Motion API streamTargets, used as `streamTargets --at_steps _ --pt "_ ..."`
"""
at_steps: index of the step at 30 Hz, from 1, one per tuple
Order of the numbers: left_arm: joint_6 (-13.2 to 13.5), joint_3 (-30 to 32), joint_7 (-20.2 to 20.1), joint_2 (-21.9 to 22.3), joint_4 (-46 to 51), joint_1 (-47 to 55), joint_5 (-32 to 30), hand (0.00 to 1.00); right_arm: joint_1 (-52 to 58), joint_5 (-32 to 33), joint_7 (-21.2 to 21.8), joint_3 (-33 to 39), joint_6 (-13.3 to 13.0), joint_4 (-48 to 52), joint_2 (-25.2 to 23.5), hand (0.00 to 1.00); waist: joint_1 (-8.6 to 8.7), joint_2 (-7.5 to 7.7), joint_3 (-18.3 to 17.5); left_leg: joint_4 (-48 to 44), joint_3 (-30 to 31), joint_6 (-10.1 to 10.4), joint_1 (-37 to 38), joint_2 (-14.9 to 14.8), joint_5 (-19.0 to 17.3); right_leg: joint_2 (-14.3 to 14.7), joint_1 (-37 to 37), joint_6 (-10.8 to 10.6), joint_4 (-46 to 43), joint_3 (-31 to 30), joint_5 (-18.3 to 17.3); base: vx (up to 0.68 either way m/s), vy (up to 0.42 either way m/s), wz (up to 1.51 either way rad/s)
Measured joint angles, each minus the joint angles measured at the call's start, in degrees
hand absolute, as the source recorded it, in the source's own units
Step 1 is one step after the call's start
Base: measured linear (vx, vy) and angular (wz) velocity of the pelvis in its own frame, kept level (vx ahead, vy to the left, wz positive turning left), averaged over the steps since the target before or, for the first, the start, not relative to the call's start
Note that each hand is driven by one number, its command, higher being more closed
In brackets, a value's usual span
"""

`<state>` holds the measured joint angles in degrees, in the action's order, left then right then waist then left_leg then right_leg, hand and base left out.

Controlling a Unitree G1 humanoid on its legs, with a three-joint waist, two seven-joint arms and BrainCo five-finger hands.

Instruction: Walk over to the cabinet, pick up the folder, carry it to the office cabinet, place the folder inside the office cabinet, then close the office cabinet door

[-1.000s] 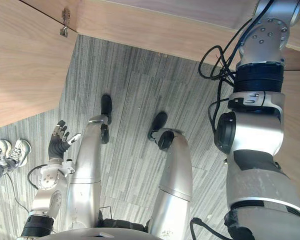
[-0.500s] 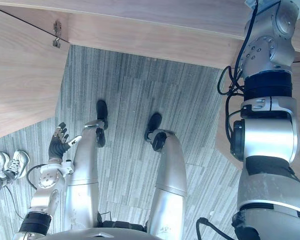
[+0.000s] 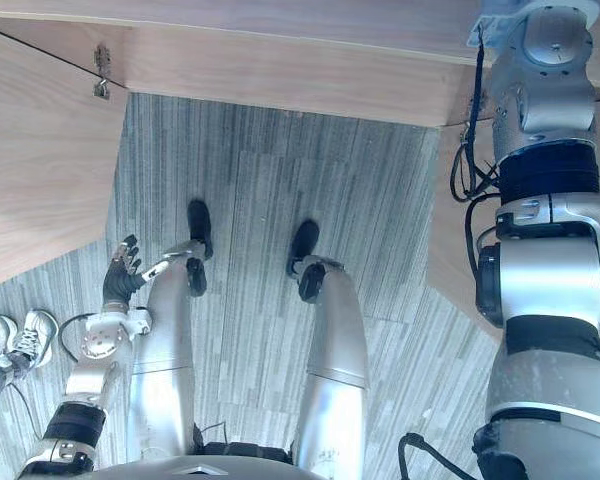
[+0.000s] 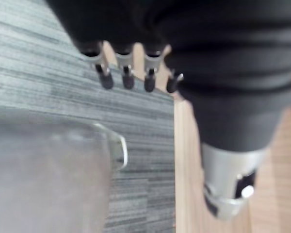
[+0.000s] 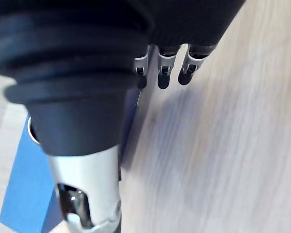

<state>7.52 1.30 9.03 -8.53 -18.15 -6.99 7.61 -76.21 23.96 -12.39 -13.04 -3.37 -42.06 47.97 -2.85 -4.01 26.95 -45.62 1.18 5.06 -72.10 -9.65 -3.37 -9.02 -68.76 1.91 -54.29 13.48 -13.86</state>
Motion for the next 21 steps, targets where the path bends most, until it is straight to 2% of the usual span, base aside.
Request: streamTargets --at_steps 1,6,9,13,16,21 --pt "-0.03 0.13 -0.04 0.0 -0.39 -0.43 0.0 0.0 0.0 -0.54 0.15 -0.23 0.13 0.0 -0.01 0.0 0.03 0.0 0.0 0.02 -0.09 0.0 0.05 -0.02 0.0 0.02 0.02 -0.04 0.08 -0.08 0.05 -0.02 0.026 -0.1" --pt "-1.32 2.03 -0.73 -0.28 -3.81 -6.49 0.02 0.0 -0.05 -11.42 1.83 -0.36 2.64 1.24 -0.12 0.0 0.6 0.11 -0.03 0.46 -0.39 -0.33 -0.06 -0.43 0.23 0.51 0.05 -0.47 1.43 -0.11 0.77 -0.02 0.016 -0.07" --pt "-2.23 4.1 -0.65 -0.67 -5.76 -10.2 0.09 0.0 0.08 -15.47 1.85 -0.31 4.41 2.86 -0.6 0.0 1.08 1.07 -0.38 0.66 -0.7 -0.41 -0.09 -0.98 0.29 1.12 0.04 -0.21 2.24 -0.3 1.5 -0.01 0.006 -0.1" --pt "-2.77 5.33 -0.63 -1.67 -6.0 -11.89 0.1 0.0 0.69 -17.1 1.86 0.1 4.86 7.88 -2.39 0.0 2.5 2.48 -0.94 0.69 -0.82 -0.42 -0.1 -1.31 0.28 1.43 0.04 -0.06 2.64 -0.35 1.74 0.0 -0.001 -0.06" --pt "-3.18 5.58 -0.66 -1.66 -6.08 -11.81 0.1 0.0 4.31 -17.54 1.88 0.82 4.81 13.48 -2.43 0.0 2.6 3.8 -1.66 0.58 -0.84 -0.42 -0.04 -1.39 0.28 1.51 0.05 -0.04 2.76 -0.35 1.75 0.0 0.0 0.0" --pt "-3.44 6.02 -0.83 -1.68 -5.82 -10.83 0.07 0.0 12.59 -17.45 2.21 5.58 4.54 21.84 -2.36 0.0 2.12 3.92 -1.69 0.47 -0.81 -1.02 0.0 -1.36 -0.11 1.48 0.54 -0.54 3.09 -0.27 1.47 0.0 0.0 0.0"
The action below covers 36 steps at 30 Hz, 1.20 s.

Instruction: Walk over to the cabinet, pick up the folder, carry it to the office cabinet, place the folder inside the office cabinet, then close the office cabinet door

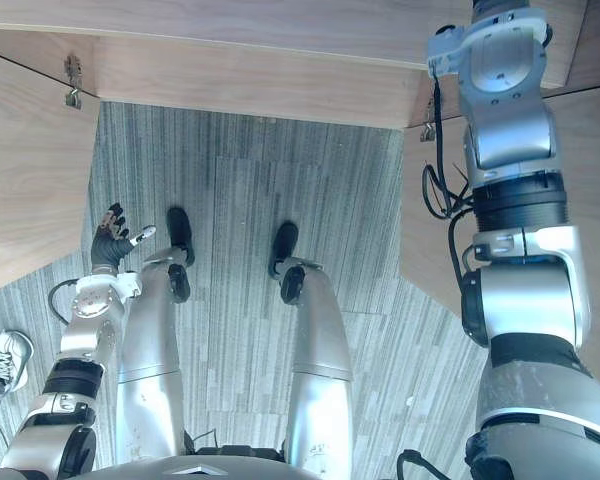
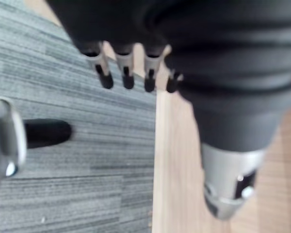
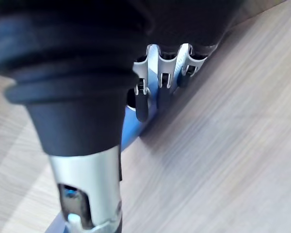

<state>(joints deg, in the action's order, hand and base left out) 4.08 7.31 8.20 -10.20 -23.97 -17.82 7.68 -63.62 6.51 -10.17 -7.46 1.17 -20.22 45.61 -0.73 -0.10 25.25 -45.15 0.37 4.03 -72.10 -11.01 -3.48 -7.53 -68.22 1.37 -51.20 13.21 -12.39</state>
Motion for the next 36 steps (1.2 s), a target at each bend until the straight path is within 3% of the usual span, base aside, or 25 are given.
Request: streamTargets --at_steps 9,13,14,20,23,29,36 --pt "-0.06 0.1 -0.38 0.01 2.73 2.43 -0.69 0.0 12.65 0.92 1.44 6.25 -2.13 10.51 0.64 0.0 -1.02 0.02 0.01 0.07 -0.12 -0.17 0.13 0.13 -0.16 -0.16 0.12 -0.23 0.0 -0.05 -0.14 0.0 0.0 0.0" --pt "-0.05 0.26 -0.38 0.23 4.99 3.42 -1.56 0.0 18.98 0.35 0.8 12.57 -2.46 16.18 -3.51 0.0 -1.14 0.02 0.01 0.01 -0.14 -0.28 0.25 0.14 -0.26 -0.15 0.25 -0.31 -0.02 -0.1 -0.19 0.0 0.0 0.0" --pt "-0.05 0.37 -0.34 0.36 5.0 3.5 -1.78 0.0 19.69 0.21 0.36 13.8 -2.48 16.97 -4.92 1.0 -1.12 0.02 0.01 0.0 -0.14 -0.28 0.28 0.15 -0.27 -0.15 0.28 -0.32 -0.01 -0.11 -0.2 0.0 0.0 0.0" --pt "-0.06 0.33 0.81 3.03 5.16 4.51 -2.41 0.0 22.25 -0.25 -9.31 19.1 -3.8 19.54 -20.91 1.0 -1.37 0.02 0.01 0.22 -0.53 -0.25 1.46 0.15 -0.41 -0.11 1.04 -0.25 -0.15 -0.55 -0.32 0.0 0.0 0.0" --pt "-0.05 0.31 1.96 3.79 5.34 4.52 -3.51 0.0 22.35 -0.2 -13.19 19.53 -4.92 19.53 -26.02 1.0 -1.77 0.01 0.01 0.33 -0.51 -0.25 1.57 0.16 -0.42 -0.12 1.03 -0.1 -0.34 -0.56 -0.49 0.0 0.0 0.0" --pt "0.08 0.31 3.77 4.38 5.4 4.52 -3.52 0.0 21.21 0.63 -16.9 21.26 -6.18 19.22 -29.48 1.0 -2.55 0.01 0.01 0.45 -0.39 -0.2 1.61 0.36 -0.43 -0.23 0.87 -0.05 -0.85 -0.59 -0.98 0.0 -0.009 0.02" --pt "0.81 -0.24 3.93 4.54 5.67 4.54 -3.5 0.0 14.38 3.47 -18.8 22.15 -7.19 12.27 -27.54 1.0 -2.63 0.0 0.03 0.34 -0.38 -0.09 0.71 0.47 -0.49 -0.35 -0.18 -0.05 -1.4 -0.73 -1.25 0.0 0.0 0.0"
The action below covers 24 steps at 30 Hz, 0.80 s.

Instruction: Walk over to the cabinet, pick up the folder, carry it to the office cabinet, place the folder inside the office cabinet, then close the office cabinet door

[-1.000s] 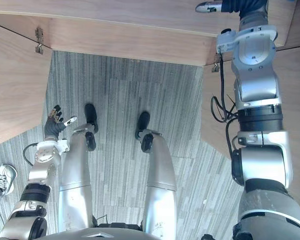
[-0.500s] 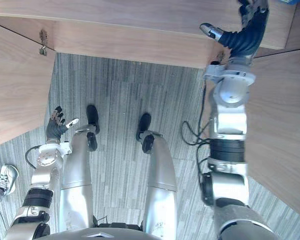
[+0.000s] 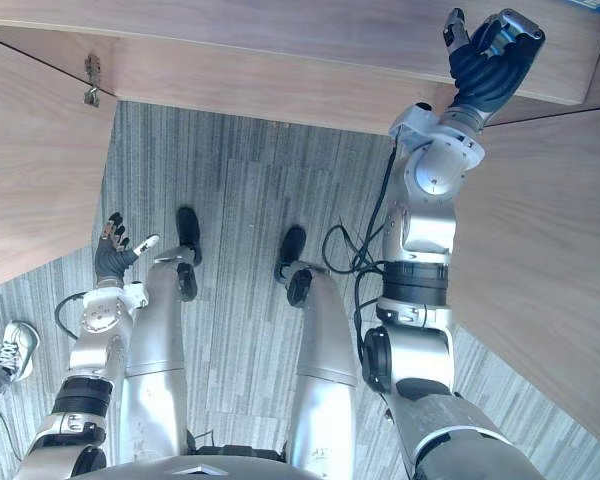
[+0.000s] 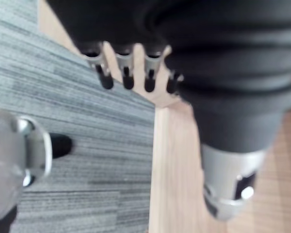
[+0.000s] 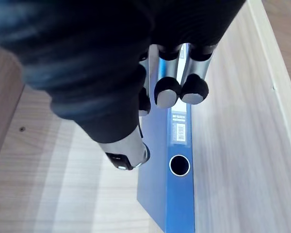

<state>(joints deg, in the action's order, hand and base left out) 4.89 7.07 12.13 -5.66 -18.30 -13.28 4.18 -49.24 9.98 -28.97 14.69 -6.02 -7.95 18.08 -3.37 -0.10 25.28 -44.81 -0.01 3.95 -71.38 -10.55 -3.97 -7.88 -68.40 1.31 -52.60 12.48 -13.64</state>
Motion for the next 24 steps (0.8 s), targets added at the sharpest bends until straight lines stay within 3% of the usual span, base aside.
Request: streamTargets --at_steps 8,15,21,24 --pt "0.27 -1.3 -0.02 -0.32 1.57 1.71 0.03 0.0 -9.58 3.43 1.66 -3.42 0.26 -11.54 9.89 1.0 -0.3 -0.03 0.43 -1.34 0.21 0.36 -2.53 0.16 0.13 -0.54 -2.31 0.18 -1.55 0.07 -0.01 0.0 0.0 0.01" --pt "0.63 -2.66 0.07 -1.97 0.63 1.72 0.16 0.0 -16.51 5.27 2.84 -6.79 0.4 -20.08 14.74 1.0 -0.33 -0.12 1.15 -1.99 0.15 0.01 -3.86 0.32 -0.04 -1.07 -3.79 -0.27 -2.58 0.05 -0.62 0.0 0.001 0.01" --pt "1.96 -3.65 0.14 -2.75 -0.3 1.63 0.73 0.0 -22.73 5.6 4.58 -10.78 1.99 -28.36 18.66 1.0 -0.22 -0.15 1.86 -1.71 -0.12 0.21 -4.69 0.77 0.32 -1.73 -4.91 -0.16 -2.97 0.07 -0.58 -0.01 0.005 0.04" --pt "2.53 -3.88 0.27 -2.9 -0.32 1.45 0.75 0.0 -26.75 1.15 4.63 -14.03 4.04 -32.38 21.15 1.0 -0.02 -0.15 1.86 -1.71 -0.12 0.24 -5.12 0.94 0.39 -1.9 -5.22 0.06 -2.97 0.07 -0.45 0.0 0.007 0.03"
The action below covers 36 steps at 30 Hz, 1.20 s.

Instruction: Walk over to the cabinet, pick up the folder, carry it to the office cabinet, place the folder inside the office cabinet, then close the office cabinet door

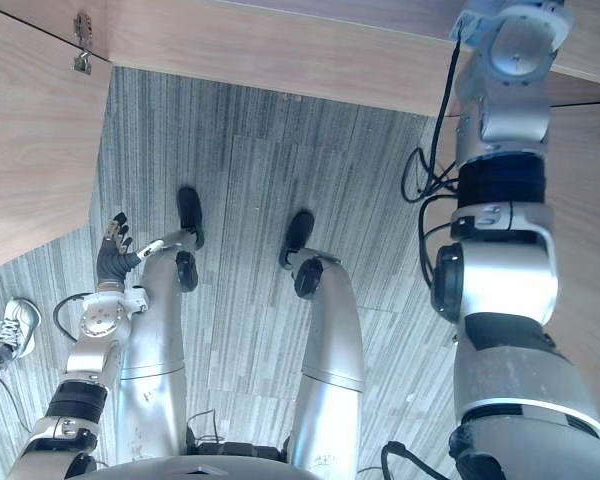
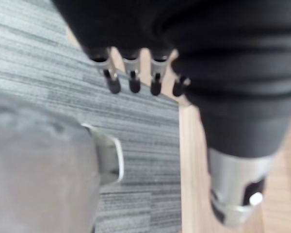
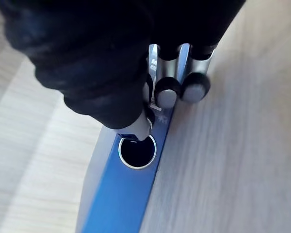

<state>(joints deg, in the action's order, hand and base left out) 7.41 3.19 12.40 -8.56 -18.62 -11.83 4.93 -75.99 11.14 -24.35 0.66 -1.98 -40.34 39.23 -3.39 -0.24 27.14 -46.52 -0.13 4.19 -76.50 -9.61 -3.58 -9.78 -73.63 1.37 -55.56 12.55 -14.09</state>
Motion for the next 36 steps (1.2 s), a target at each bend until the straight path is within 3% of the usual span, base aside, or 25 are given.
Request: streamTargets --at_steps 12,22,31,34,36 --pt "-0.24 0.1 2.32 0.07 -0.7 -1.26 -0.01 0.0 -7.59 -16.23 -2.76 -5.16 6.15 -8.4 0.25 1.0 0.75 -0.02 -0.01 2.55 -1.19 -1.09 -0.38 -0.06 1.68 -0.83 -0.73 -0.33 0.68 0.57 0.0 -0.02 -0.003 0.05" --pt "-0.31 0.82 2.32 0.58 -0.09 -1.26 0.03 0.0 -8.75 -16.46 -4.45 -6.72 6.26 -9.57 -0.38 1.0 0.76 -0.02 -0.03 0.98 -1.68 -0.73 -0.66 -0.59 2.19 -0.76 -1.18 0.08 -0.06 0.26 0.55 -0.04 -0.002 -0.03" --pt "-2.09 1.09 2.27 2.03 -0.38 -4.83 -0.06 0.0 7.68 -15.88 -4.71 -2.64 6.12 18.54 -5.64 1.0 1.37 0.1 -0.12 -5.72 -1.33 -1.11 -0.71 -2.98 -1.52 1.07 0.21 -0.36 -2.71 -0.62 -0.08 -0.04 0.015 -0.16" --pt "-3.24 0.91 2.14 2.91 -0.77 -5.09 -0.79 0.0 18.33 -16.06 -4.71 -1.6 5.86 30.42 -8.04 1.0 1.91 0.11 -0.12 -7.82 -1.42 -1.33 1.58 -3.44 -3.13 1.4 2.78 -0.68 -3.61 -1.17 -0.63 -0.03 0.031 -0.12" --pt "-4.2 0.78 2.12 2.8 -2.54 -4.94 -2.27 0.0 32.16 -17.59 -4.41 -1.4 4.81 43.14 -12.25 1.0 2.0 0.53 -0.36 -8.4 -1.73 -1.05 7.36 -4.0 -5.01 2.21 8.28 -1.09 -3.15 -2.13 -1.38 -0.03 0.005 -0.13"
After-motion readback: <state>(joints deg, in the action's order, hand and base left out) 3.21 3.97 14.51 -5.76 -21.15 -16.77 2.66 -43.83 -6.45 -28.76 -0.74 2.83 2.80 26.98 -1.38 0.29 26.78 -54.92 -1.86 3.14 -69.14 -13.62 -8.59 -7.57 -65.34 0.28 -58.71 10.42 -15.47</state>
